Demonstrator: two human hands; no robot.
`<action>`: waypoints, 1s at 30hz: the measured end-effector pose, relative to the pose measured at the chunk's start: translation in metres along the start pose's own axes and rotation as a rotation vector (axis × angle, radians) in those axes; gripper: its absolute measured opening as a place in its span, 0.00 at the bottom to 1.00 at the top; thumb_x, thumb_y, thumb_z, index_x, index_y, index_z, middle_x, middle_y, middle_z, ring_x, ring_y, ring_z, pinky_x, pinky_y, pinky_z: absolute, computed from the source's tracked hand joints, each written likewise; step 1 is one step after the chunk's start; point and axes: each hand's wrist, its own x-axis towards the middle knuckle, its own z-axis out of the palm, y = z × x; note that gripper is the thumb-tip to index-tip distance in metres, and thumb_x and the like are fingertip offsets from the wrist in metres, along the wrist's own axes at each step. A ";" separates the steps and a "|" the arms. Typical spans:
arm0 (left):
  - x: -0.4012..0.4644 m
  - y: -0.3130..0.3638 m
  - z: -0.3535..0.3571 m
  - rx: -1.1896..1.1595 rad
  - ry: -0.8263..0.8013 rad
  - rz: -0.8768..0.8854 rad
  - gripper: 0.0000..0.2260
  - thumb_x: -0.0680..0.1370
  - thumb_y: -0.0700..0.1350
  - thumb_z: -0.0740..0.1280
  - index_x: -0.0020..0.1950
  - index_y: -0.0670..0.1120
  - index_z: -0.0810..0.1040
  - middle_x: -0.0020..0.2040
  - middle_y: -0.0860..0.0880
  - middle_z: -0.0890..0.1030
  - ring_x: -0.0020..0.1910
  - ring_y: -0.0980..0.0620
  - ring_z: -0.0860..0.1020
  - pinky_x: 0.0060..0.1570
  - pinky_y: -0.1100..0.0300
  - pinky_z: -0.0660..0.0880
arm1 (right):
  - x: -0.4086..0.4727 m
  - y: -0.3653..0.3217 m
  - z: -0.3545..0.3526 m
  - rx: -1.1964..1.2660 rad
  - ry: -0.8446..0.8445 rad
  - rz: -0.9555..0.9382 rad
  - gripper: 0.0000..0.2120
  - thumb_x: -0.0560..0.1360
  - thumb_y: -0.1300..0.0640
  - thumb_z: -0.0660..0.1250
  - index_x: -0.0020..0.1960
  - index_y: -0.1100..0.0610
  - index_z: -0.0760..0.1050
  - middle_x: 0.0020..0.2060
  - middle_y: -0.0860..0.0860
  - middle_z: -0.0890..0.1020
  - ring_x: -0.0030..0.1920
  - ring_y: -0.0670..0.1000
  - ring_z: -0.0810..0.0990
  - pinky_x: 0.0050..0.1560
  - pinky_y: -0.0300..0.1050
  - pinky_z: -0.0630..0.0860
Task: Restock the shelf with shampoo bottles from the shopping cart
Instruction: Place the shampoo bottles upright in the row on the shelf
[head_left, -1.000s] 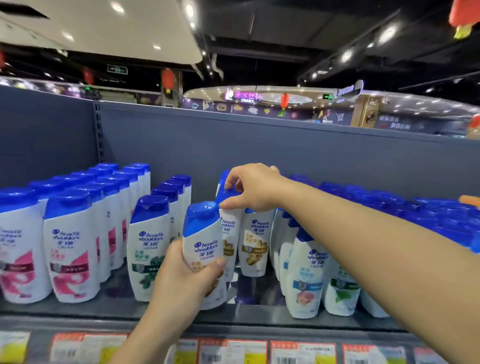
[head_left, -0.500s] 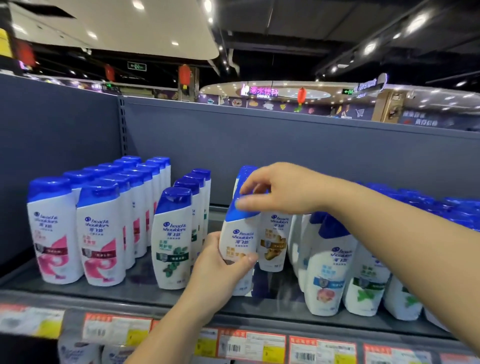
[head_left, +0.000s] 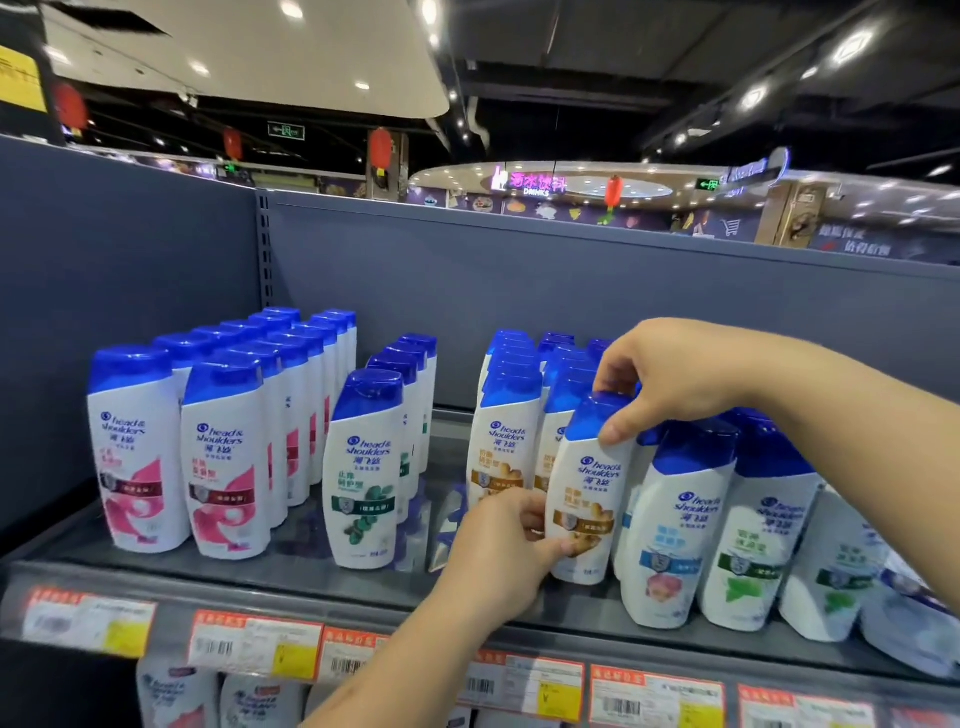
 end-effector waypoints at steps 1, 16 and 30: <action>-0.001 -0.001 -0.002 0.013 -0.006 -0.009 0.13 0.73 0.48 0.74 0.57 0.52 0.81 0.51 0.55 0.85 0.49 0.61 0.81 0.55 0.59 0.79 | -0.001 0.000 -0.001 -0.011 -0.009 0.005 0.23 0.59 0.36 0.75 0.50 0.44 0.77 0.44 0.40 0.80 0.47 0.47 0.79 0.54 0.47 0.77; 0.033 -0.011 -0.013 0.152 0.434 -0.136 0.24 0.72 0.52 0.72 0.61 0.52 0.63 0.55 0.50 0.78 0.49 0.50 0.78 0.43 0.54 0.76 | 0.057 -0.037 0.006 0.183 0.133 -0.122 0.19 0.68 0.44 0.74 0.57 0.47 0.78 0.48 0.45 0.82 0.46 0.47 0.79 0.46 0.43 0.76; 0.032 -0.017 -0.017 0.094 0.338 -0.135 0.24 0.74 0.51 0.71 0.66 0.52 0.64 0.60 0.51 0.78 0.56 0.52 0.78 0.52 0.55 0.79 | 0.052 -0.005 -0.010 -0.008 -0.006 0.009 0.18 0.64 0.42 0.76 0.52 0.47 0.82 0.42 0.44 0.81 0.50 0.52 0.80 0.53 0.46 0.77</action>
